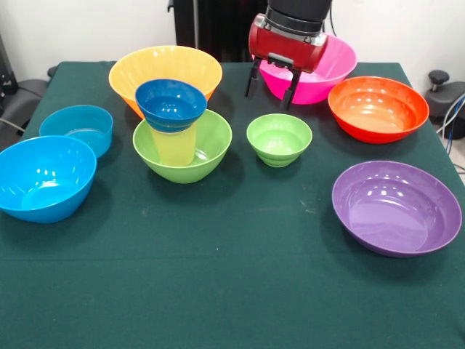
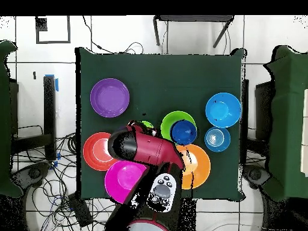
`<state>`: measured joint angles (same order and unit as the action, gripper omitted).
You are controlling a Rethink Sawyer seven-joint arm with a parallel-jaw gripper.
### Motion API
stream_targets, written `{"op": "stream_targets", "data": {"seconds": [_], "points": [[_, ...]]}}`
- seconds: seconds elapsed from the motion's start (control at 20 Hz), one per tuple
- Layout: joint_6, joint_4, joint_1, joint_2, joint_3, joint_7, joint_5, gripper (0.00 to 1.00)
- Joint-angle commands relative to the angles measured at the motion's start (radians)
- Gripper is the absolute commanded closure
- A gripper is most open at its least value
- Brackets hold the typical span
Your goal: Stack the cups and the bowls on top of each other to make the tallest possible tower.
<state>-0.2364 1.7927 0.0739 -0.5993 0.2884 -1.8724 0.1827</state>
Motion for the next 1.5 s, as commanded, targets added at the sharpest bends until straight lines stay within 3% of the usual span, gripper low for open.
{"op": "stream_targets", "data": {"seconds": [0.05, 0.35, 0.6, 1.5], "points": [[-0.120, 0.026, -0.019, 0.012, -0.135, -0.133, 0.021, 0.00], [-0.032, 0.085, -0.084, 0.028, -0.283, -0.131, 0.039, 0.00], [-0.027, 0.064, -0.068, 0.049, -0.296, -0.163, 0.055, 0.00], [-0.148, -0.104, 0.088, 0.087, -0.209, -0.270, 0.169, 0.00]]}}
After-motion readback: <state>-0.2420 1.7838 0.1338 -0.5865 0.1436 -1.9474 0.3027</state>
